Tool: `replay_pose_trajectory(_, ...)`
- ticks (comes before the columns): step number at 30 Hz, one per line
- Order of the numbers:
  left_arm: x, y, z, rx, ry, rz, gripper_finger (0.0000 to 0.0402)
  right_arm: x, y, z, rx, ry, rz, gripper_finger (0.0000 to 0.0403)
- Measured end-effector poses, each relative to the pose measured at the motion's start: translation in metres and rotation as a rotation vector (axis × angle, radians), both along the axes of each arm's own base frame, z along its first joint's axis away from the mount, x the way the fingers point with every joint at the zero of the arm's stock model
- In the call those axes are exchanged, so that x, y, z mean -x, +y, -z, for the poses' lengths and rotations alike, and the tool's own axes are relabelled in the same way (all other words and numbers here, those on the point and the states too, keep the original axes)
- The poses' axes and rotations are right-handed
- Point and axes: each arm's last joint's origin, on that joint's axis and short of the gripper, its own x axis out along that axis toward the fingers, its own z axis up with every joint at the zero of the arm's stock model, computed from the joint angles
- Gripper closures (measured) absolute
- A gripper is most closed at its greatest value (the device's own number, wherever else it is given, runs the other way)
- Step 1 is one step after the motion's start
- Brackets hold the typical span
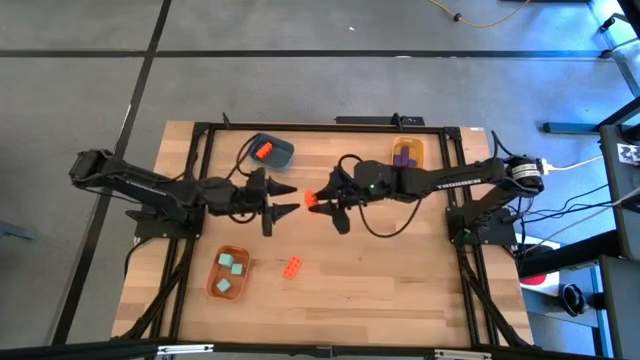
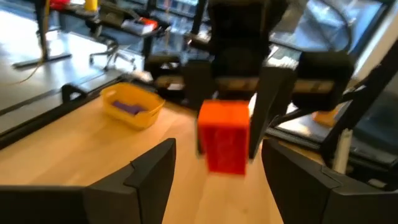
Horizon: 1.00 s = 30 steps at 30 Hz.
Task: Sort & place blocks by color
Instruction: Put the right orange game piece into the blue bin
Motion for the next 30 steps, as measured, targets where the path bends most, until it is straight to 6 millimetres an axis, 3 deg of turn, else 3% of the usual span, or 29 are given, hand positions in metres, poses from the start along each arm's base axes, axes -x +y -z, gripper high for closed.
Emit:
replay_pose_trajectory(10,-0.012,-0.003,0.009,0.0,0.006,0.028,0.0171,-0.019,0.004,0.002,0.002,-0.001,-0.052,0.0259)
replay_pose_trajectory(30,-0.016,-0.005,-0.002,-0.002,-0.131,0.104,0.0172,-0.021,0.006,-0.005,-0.009,-0.068,-0.107,0.0259)
